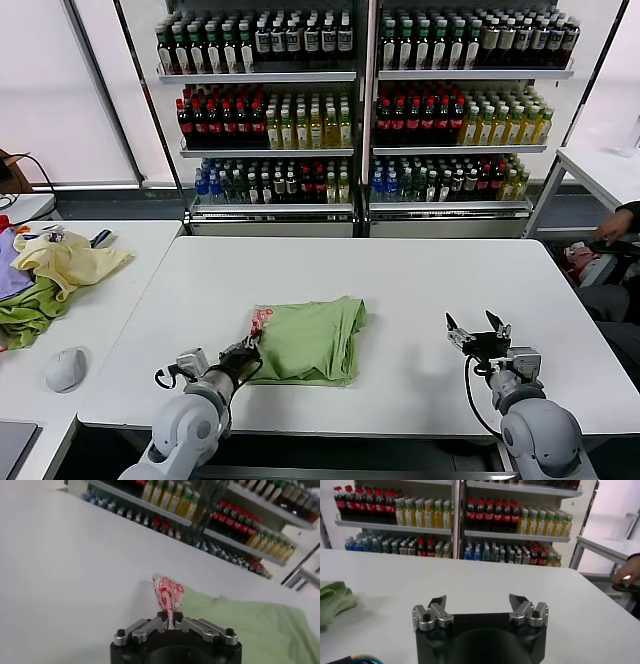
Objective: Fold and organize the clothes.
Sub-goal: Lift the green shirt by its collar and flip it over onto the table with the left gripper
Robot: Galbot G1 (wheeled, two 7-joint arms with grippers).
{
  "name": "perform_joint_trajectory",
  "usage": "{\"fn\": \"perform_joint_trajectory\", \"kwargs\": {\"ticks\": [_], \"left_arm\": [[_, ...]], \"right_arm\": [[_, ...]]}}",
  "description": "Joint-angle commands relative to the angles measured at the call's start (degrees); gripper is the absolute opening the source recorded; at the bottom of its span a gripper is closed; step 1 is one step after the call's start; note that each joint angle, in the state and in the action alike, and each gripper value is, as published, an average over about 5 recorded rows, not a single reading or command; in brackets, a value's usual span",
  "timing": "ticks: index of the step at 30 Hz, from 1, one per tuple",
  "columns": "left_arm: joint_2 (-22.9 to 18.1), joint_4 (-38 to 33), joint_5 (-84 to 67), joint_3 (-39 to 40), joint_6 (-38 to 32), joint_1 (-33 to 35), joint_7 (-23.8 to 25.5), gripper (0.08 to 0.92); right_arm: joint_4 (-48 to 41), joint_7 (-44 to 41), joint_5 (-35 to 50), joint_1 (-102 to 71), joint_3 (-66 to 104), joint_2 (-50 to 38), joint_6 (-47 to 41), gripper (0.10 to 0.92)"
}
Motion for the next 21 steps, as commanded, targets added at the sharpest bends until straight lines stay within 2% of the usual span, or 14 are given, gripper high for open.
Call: {"fn": "perform_joint_trajectory", "kwargs": {"ticks": [1,10,14,17,21], "left_arm": [[2.16,-3.55,-19.63,-11.34,0.70,0.38,-0.35,0.115],[13.85,-4.85,-29.14,-29.09,4.11,0.76,-1.40,0.115],[18.01,-6.75,-30.26,-34.04,4.89,-0.01,-2.04,0.115],[19.19,-9.48,-29.93,-34.29,4.95,-1.08,-3.12,0.115],[17.39,-14.55,-23.83,-27.78,4.54,-2.00,-4.22,0.115]], "right_arm": [[0.12,0.01,0.15,0.02,0.11,-0.05,0.03,0.823],[-0.38,-0.08,1.06,0.78,0.23,-0.29,0.38,0.823],[0.14,-0.11,1.34,0.71,0.26,-0.28,0.49,0.823],[0.90,-0.11,1.42,0.52,0.30,-0.18,0.47,0.823],[1.93,-0.16,1.45,-0.14,0.66,-0.13,0.51,0.823]]}}
